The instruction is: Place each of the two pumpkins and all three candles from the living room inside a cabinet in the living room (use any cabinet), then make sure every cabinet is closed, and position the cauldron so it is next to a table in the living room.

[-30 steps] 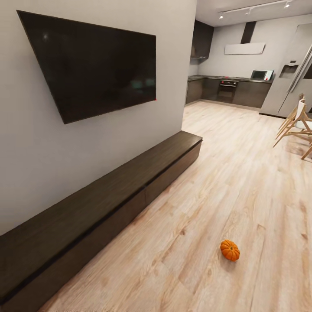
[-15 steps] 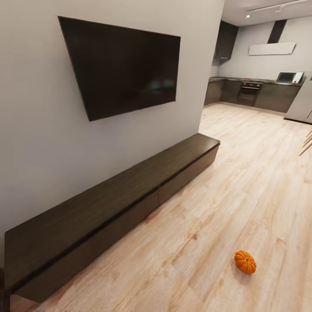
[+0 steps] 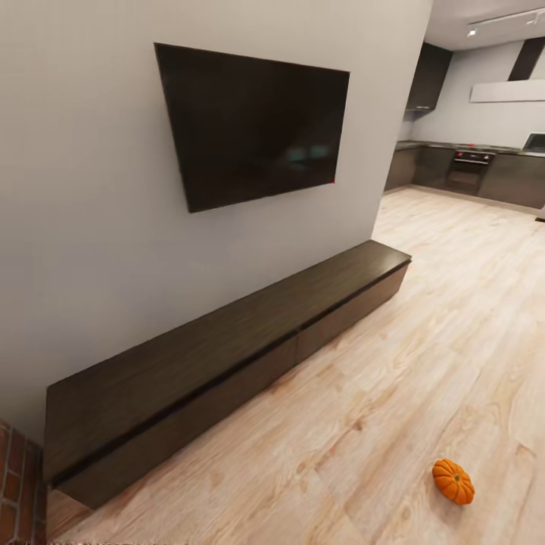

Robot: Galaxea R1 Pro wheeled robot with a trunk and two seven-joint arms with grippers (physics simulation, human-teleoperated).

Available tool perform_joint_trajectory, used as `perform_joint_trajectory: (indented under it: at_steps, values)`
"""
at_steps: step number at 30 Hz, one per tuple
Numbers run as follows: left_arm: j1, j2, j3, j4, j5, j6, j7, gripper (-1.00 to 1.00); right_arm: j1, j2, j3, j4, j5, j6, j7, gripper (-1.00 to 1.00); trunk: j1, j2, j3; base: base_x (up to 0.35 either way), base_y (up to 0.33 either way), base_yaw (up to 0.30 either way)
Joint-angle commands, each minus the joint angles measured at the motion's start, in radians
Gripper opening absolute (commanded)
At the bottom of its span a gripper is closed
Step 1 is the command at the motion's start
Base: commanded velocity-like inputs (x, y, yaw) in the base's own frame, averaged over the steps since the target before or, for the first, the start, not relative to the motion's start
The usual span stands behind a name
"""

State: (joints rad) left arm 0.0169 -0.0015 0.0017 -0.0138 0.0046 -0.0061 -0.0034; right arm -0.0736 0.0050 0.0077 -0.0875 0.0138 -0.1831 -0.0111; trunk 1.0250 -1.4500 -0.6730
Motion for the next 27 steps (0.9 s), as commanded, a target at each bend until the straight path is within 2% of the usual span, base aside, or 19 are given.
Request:
perform_joint_trajectory:
  at_steps: [1,27]
  values:
    - [0.000,0.000,0.000,0.000,0.000,0.000,0.000,1.00,0.000,0.001,0.000,0.001,0.000,0.000,0.000,1.00,0.000,0.000,0.001,0.000,0.000,0.208]
    - [0.000,-0.001,0.000,-0.001,0.000,0.000,0.000,1.00,0.000,-0.005,0.000,0.000,-0.002,0.000,-0.003,1.00,0.000,0.000,0.023,0.000,0.000,0.243]
